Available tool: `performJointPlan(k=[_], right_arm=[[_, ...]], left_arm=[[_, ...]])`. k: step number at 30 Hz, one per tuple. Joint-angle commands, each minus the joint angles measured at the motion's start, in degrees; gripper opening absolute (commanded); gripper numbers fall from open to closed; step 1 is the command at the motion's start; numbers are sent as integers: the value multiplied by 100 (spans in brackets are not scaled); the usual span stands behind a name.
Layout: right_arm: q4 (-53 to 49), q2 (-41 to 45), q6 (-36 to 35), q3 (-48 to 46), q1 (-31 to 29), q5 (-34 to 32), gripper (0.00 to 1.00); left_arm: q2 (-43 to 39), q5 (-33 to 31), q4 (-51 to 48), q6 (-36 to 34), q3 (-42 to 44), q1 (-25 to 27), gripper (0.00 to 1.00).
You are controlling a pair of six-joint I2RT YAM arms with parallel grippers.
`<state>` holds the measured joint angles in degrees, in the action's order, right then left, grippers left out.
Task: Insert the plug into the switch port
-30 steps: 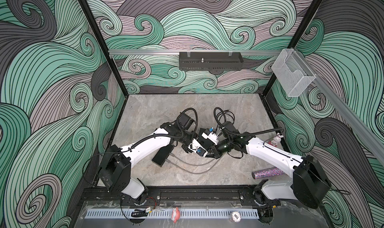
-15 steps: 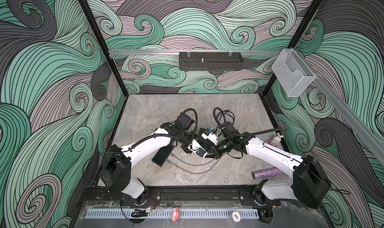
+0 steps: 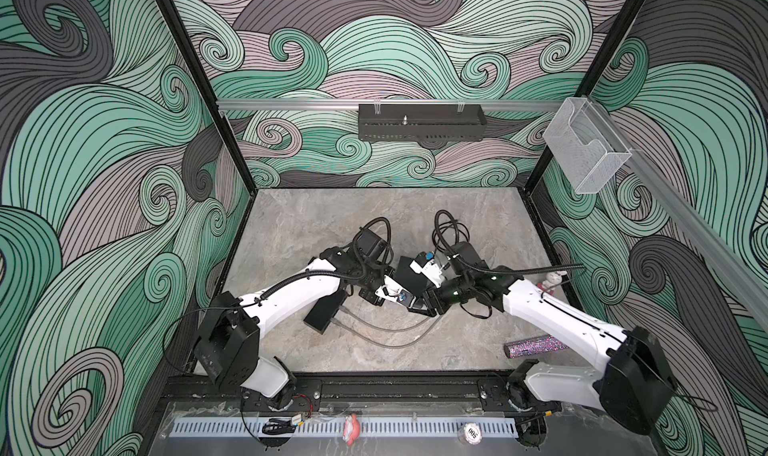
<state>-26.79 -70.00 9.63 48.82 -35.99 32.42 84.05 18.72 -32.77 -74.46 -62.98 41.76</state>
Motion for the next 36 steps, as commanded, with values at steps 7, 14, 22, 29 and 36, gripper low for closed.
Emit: performJointPlan(k=[7, 14, 22, 29, 36], right_arm=[[-1077, -1339, 2307, 1044, 117, -3736, 100], [-2352, -3524, 3141, 3283, -549, -4941, 100], [-2921, -4959, 3637, 4614, -977, -5034, 100], [-3273, -5115, 3884, 4454, -1051, -5414, 100], [-3251, -4488, 3782, 3563, -1047, -5604, 99]], left_arm=[[-1100, -2378, 373, 2714, -73, -5, 0], [-1348, -2898, 472, 3262, -187, -19, 0], [-1676, -2896, 531, 3385, -143, -122, 0], [-1847, -2775, 570, 3375, -92, -178, 0], [-1797, -2492, 556, 3316, -57, -182, 0]])
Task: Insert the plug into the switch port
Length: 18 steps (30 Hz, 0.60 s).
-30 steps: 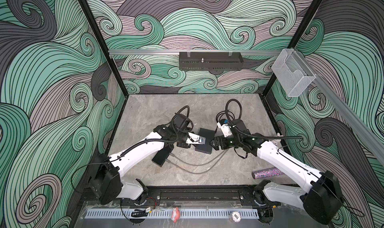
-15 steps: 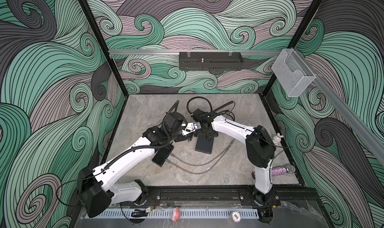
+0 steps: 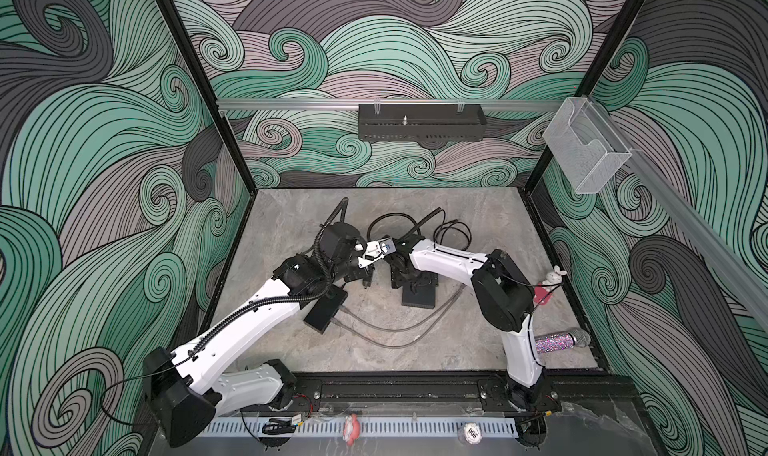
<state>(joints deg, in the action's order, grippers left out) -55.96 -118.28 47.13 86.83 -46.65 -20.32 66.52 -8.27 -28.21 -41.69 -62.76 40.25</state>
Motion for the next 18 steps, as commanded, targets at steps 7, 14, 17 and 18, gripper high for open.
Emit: performJointPlan(k=[7, 14, 17, 18], right_arm=[[244, 1404, -632, -1368, 107, -31, 100], [1397, 3094, -1417, -2372, 938, 1595, 99], [1718, 3556, -1502, -2795, 1541, 2069, 93], [1717, 3590, -1538, -2841, 1675, 2159, 91]], left_arm=[[125, 561, 65, 49, -76, -26, 0], [931, 757, -449, 581, -478, 36, 0], [1441, 1013, -1342, 1191, -1043, 197, 0], [1658, 1125, -1601, 1343, -1175, 241, 0]])
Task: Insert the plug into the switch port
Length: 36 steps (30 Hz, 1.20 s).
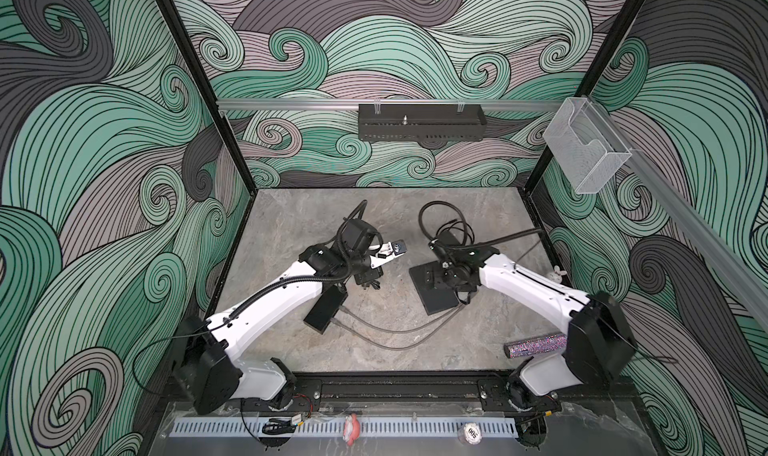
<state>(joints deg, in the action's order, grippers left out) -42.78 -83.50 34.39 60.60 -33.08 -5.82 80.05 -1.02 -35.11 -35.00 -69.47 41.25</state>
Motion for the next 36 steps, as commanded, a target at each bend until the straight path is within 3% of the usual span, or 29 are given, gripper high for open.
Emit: performJointPlan(k=[1, 6, 10, 17, 25, 36], right_arm=[[394, 115, -299, -269, 439, 803, 90], [917, 22, -377, -661, 732, 1621, 87], [1959, 241, -288, -1222, 1009, 2434, 86], [2184, -64, -466, -1217, 1197, 2777, 85], [2428, -393, -714, -1092, 1371, 2953, 86], [2715, -701, -945, -1164, 1662, 3345, 86]], left_arm=[[499, 567, -1205, 867, -617, 200, 0], [1186, 903, -1857, 2172, -592, 663, 0], [1542, 919, -1745, 2637, -264, 1159, 0], [2035, 1392, -1039, 3453, -237, 1409, 0], [2638, 1651, 155, 3912, -93, 1421, 0], [2774, 647, 1684, 3564, 431, 1400, 0]])
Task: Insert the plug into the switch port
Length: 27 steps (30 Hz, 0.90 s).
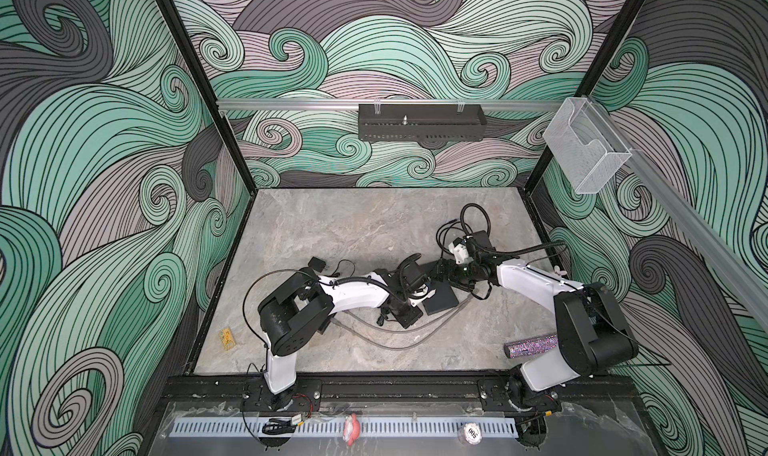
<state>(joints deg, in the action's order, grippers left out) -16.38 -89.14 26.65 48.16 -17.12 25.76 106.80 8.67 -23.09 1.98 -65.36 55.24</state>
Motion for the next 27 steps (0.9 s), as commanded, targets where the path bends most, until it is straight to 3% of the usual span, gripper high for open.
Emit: performJointPlan(k=[1, 27], right_arm=[[95, -170, -193, 71, 85, 232, 86], [222, -355, -201, -167, 148, 266, 85]], left_arm=[[119, -319, 534, -174, 18, -10, 0], [-151, -151, 1052, -176, 313, -148, 0]])
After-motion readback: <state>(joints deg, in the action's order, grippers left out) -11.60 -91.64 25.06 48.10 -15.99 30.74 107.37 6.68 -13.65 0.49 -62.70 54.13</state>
